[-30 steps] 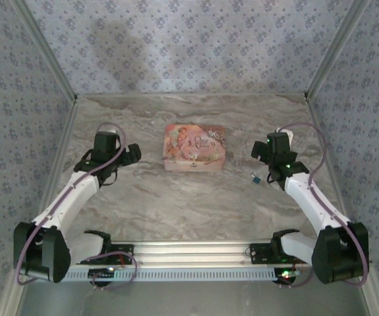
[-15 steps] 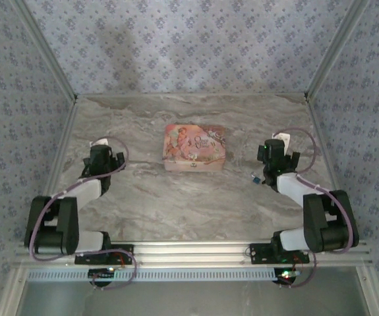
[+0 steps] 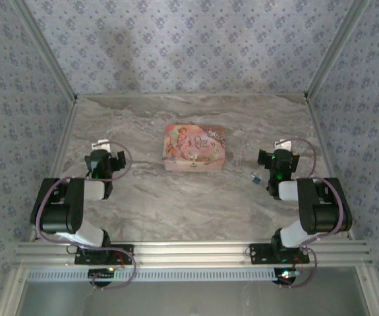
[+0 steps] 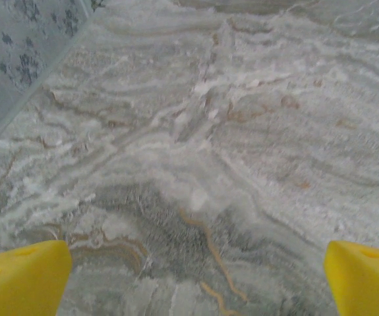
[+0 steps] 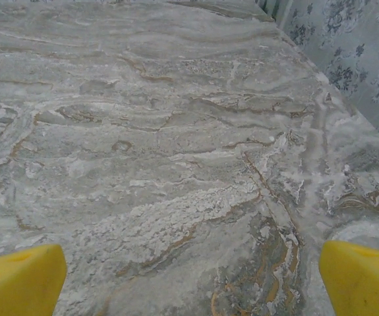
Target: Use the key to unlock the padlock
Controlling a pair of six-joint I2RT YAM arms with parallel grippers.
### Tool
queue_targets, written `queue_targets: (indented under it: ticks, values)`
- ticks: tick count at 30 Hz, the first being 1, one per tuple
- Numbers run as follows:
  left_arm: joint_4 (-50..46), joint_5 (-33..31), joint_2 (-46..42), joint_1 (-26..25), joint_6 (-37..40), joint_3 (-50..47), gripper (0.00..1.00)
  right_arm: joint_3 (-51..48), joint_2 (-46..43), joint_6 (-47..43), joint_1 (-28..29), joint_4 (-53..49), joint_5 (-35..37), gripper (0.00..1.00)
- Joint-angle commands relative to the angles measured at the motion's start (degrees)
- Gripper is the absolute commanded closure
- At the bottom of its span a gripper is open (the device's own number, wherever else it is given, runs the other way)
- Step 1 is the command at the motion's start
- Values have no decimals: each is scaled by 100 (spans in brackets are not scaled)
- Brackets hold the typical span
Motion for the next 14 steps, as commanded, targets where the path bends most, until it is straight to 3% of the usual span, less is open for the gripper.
queue_targets:
  ticks: [1, 14]
  values:
    - [785, 204, 51, 99, 43, -28, 2, -101, 71, -165, 39, 654, -327, 0]
    - [675, 120, 3, 15, 89, -24, 2, -13, 30, -126, -85, 370, -691, 0]
